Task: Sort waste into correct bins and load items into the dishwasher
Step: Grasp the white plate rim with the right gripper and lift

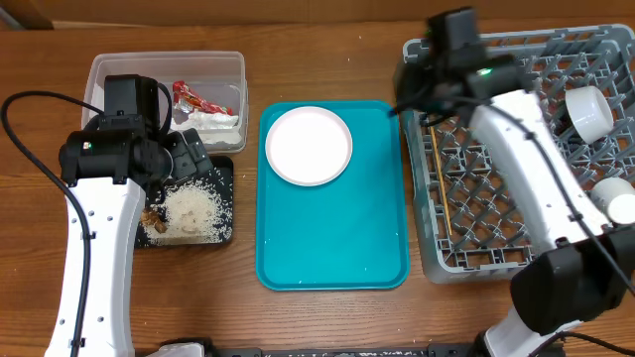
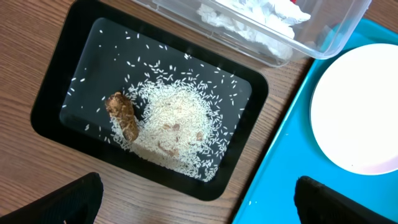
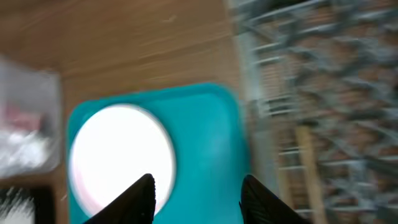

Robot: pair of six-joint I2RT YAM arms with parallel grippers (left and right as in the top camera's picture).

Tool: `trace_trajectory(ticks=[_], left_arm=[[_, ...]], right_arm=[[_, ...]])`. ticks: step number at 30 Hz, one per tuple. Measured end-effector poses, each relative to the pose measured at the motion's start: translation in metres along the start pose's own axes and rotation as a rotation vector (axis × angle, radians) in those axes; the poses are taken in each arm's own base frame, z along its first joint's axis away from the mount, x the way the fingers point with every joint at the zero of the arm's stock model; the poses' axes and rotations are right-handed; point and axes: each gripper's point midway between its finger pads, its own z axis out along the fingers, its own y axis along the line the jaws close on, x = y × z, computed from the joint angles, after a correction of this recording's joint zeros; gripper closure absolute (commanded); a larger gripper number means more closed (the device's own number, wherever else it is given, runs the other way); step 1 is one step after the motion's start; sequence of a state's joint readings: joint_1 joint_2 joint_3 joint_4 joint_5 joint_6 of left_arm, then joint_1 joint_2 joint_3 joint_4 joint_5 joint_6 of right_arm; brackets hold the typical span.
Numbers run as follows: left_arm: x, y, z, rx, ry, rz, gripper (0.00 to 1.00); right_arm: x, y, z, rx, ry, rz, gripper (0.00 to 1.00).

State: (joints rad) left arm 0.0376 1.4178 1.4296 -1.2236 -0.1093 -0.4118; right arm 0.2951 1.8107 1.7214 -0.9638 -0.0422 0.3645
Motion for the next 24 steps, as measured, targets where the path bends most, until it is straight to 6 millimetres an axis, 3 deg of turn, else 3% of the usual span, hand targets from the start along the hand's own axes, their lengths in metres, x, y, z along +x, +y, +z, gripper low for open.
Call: trace_trajectory(ticks=[5, 7, 11, 12, 17, 20, 24], left_arm=[[0.0, 0.0, 0.0, 0.0, 0.0, 0.0, 0.0], [0.0, 0.0, 0.0, 0.0, 0.0, 0.0, 0.0], [0.0, 0.0, 0.0, 0.0, 0.0, 0.0, 0.0], [0.0, 0.0, 0.0, 0.0, 0.0, 0.0, 0.0], [0.0, 0.0, 0.0, 0.0, 0.0, 0.0, 0.0], [0.0, 0.0, 0.0, 0.0, 0.0, 0.0, 0.0], [0.0, 0.0, 0.0, 0.0, -0.001, 0.0, 0.0]], right_arm=[[0.034, 0.054, 0.028, -0.087, 0.052, -0.116, 0.5], [0.048, 0.063, 0.044, -0.088, 0.088, -0.137, 0.5], [0.085, 0.058, 0.091, -0.021, 0.199, -0.147, 0.5], [0.098, 0.049, 0.112, 0.02, 0.242, -0.145, 0.5], [0.121, 0.031, 0.144, 0.09, 0.316, -0.127, 0.52], [0.134, 0.022, 0.159, 0.117, 0.356, -0.121, 0.65], [0.136, 0.023, 0.162, 0.115, 0.361, -0.115, 0.96]])
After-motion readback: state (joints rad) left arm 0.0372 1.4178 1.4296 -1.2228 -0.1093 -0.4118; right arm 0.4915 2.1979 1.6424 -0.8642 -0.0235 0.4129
